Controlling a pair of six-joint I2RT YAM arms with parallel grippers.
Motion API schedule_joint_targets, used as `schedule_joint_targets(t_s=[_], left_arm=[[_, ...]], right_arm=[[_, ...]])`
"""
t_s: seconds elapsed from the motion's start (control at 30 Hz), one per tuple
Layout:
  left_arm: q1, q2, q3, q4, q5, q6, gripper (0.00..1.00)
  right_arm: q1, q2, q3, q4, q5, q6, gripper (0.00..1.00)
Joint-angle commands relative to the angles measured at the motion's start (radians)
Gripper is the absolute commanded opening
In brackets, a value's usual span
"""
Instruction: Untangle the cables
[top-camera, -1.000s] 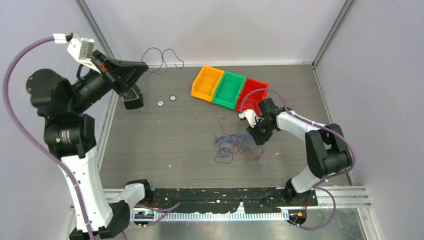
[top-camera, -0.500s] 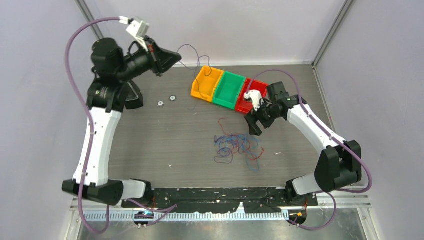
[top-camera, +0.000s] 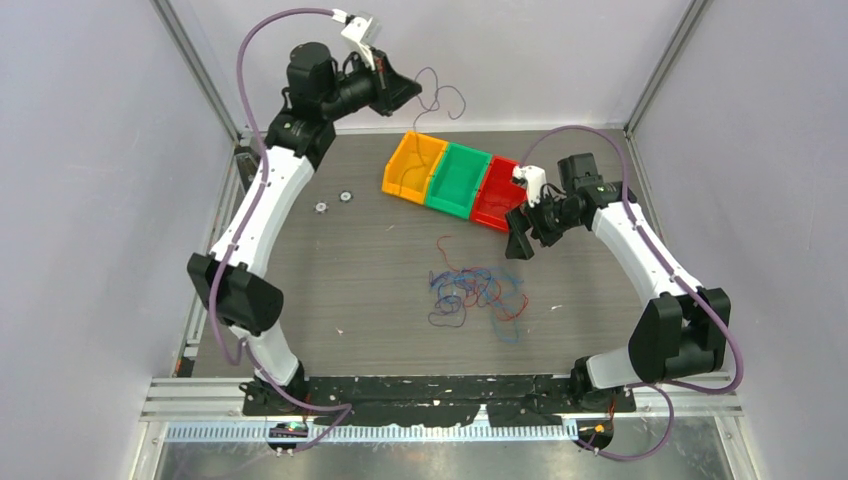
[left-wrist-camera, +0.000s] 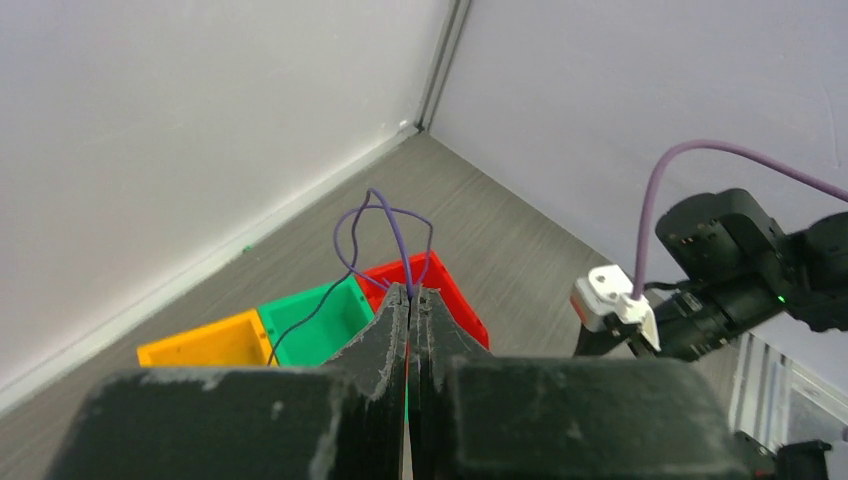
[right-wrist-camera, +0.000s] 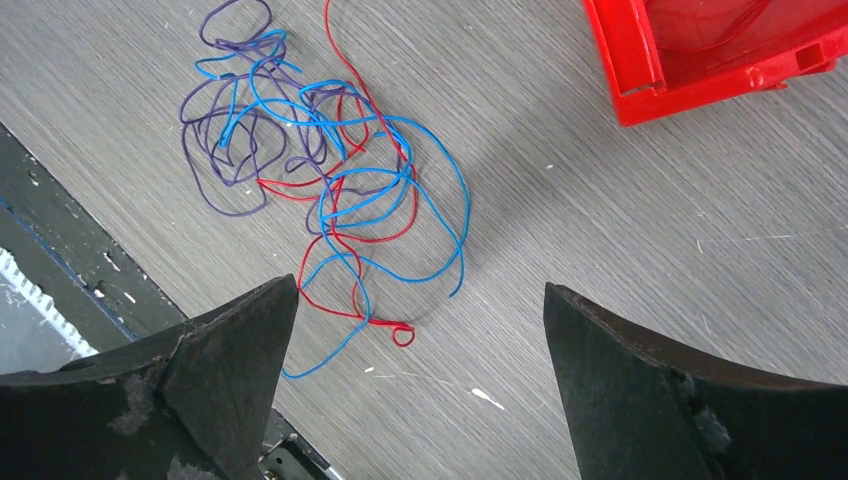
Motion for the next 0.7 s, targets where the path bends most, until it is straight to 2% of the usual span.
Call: schedule_joint_targets(t_s=[0.0,0.17,0.33,0.67], left_arm=[[-0.017,0.073,0.103,0.172,-0.049,-0.006,0.0],[-0.034,0.221,0.256,0.208,-0.063,-0.031,0.0],[-0.041,0.287,0.342,0.25,-0.094,-0.077,0.0],[-0.061,0.27,0.146,0.284,-0.026,-0.118,0.0]], right_arm=[[-0.014,-0.033,0.059,-0.027,-0.045,0.014,1.0],[-0.02,-0.038,0.062,-0.028,-0.06,0.017,1.0],[-0.031,-0.031,0.059,-0.015,-0.071,0.027,1.0],[-0.065,-0.009,0.052,-0.001,-0.095,0.028,1.0]])
